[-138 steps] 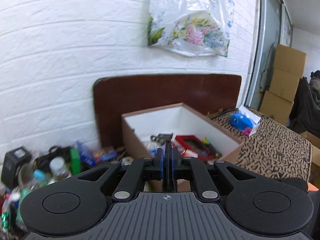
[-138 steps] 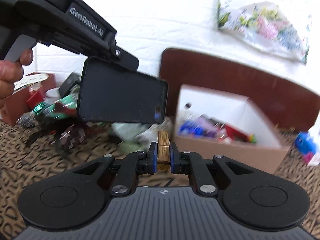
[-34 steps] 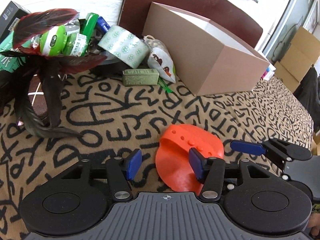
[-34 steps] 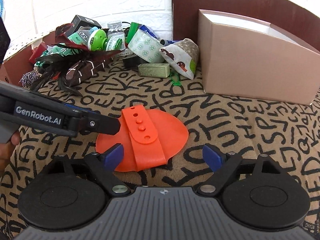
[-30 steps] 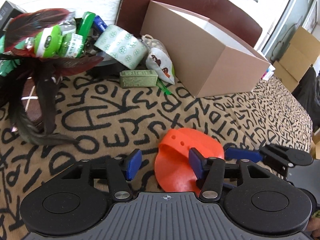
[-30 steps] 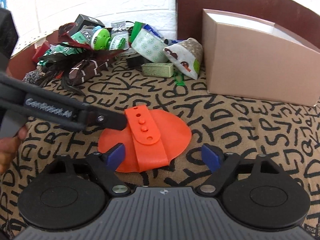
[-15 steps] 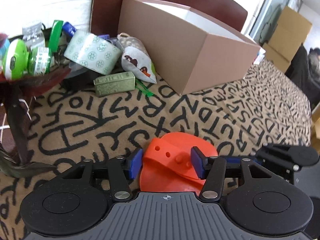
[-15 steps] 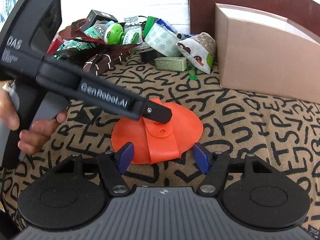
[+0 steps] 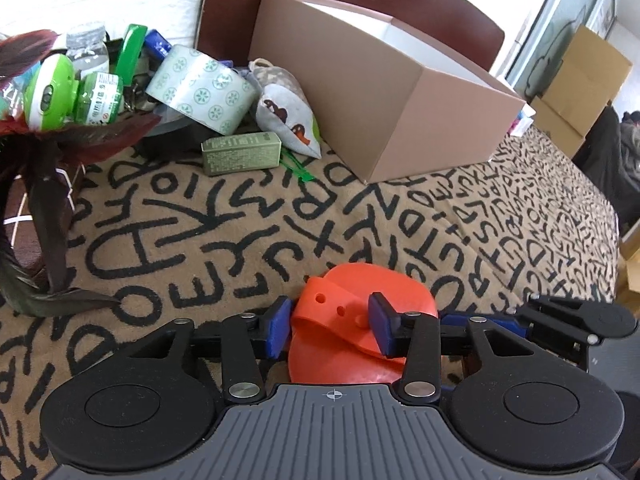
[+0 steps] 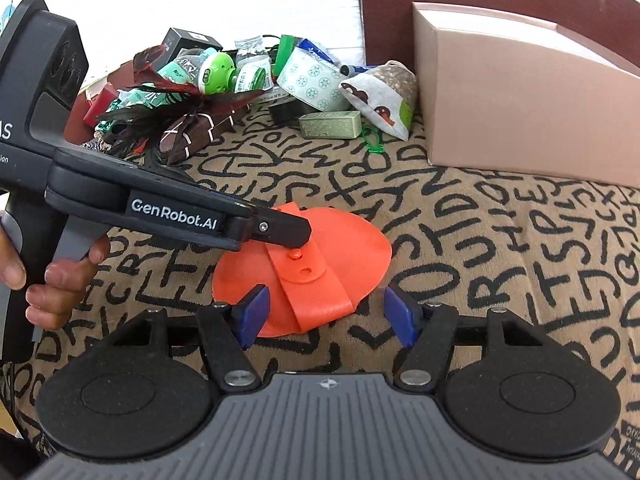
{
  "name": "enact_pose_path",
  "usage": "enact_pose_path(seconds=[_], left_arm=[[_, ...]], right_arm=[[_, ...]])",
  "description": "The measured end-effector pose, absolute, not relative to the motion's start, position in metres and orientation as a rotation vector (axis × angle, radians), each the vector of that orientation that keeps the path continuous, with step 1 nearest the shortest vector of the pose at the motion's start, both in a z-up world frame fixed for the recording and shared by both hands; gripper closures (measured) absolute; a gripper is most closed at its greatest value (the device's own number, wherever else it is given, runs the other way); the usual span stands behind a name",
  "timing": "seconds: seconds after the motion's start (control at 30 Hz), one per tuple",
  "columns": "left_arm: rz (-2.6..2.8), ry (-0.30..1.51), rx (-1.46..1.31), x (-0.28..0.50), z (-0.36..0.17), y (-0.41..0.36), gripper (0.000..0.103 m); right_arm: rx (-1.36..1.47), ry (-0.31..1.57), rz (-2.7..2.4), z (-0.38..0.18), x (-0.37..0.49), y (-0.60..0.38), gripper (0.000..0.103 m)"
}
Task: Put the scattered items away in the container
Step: 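Close the left tool on the orange pad while the right tool grips its other edge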
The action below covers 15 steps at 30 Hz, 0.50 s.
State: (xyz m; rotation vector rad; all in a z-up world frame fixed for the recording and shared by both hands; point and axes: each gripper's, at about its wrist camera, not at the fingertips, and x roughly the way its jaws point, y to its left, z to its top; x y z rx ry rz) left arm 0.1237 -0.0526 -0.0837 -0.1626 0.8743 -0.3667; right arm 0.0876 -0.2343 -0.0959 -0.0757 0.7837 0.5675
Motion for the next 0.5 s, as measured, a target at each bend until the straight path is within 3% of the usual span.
enact_pose_path(seconds=[0.07, 0.1, 0.13, 0.27, 0.33, 0.37, 0.43, 0.5], left_arm=[[-0.371, 0.885, -0.159, 0.1278, -0.0839, -0.0547, 0.045], [-0.367, 0.883, -0.141, 0.1271, -0.0832, -0.0562, 0.056], [-0.362, 0.879, -0.114, 0.1255, -0.0821, -0.0581, 0.061], [-0.364, 0.877, -0.110, 0.1223, -0.0824, -0.0554, 0.061], [-0.369, 0.885, -0.139, 0.1256, -0.0842, -0.0532, 0.050], [-0.370, 0.884, -0.139, 0.1264, -0.0843, -0.0536, 0.050], [-0.362, 0.878, -0.112, 0.1254, -0.0838, -0.0570, 0.052], [-0.347, 0.870, -0.078, 0.1222, -0.0827, -0.0602, 0.062]], right_arm=[[-0.077, 0.783, 0.564, -0.0960, 0.0882, -0.2332, 0.035], [-0.074, 0.783, 0.561, -0.0962, 0.0884, -0.2325, 0.035], [-0.070, 0.783, 0.558, -0.0965, 0.0886, -0.2318, 0.035], [-0.056, 0.780, 0.551, -0.0959, 0.0863, -0.2322, 0.043], [-0.052, 0.779, 0.557, -0.0972, 0.0856, -0.2336, 0.043], [-0.050, 0.779, 0.558, -0.0976, 0.0861, -0.2335, 0.042], [-0.041, 0.783, 0.556, -0.0983, 0.0881, -0.2326, 0.039], [-0.048, 0.780, 0.553, -0.0989, 0.0885, -0.2305, 0.039]])
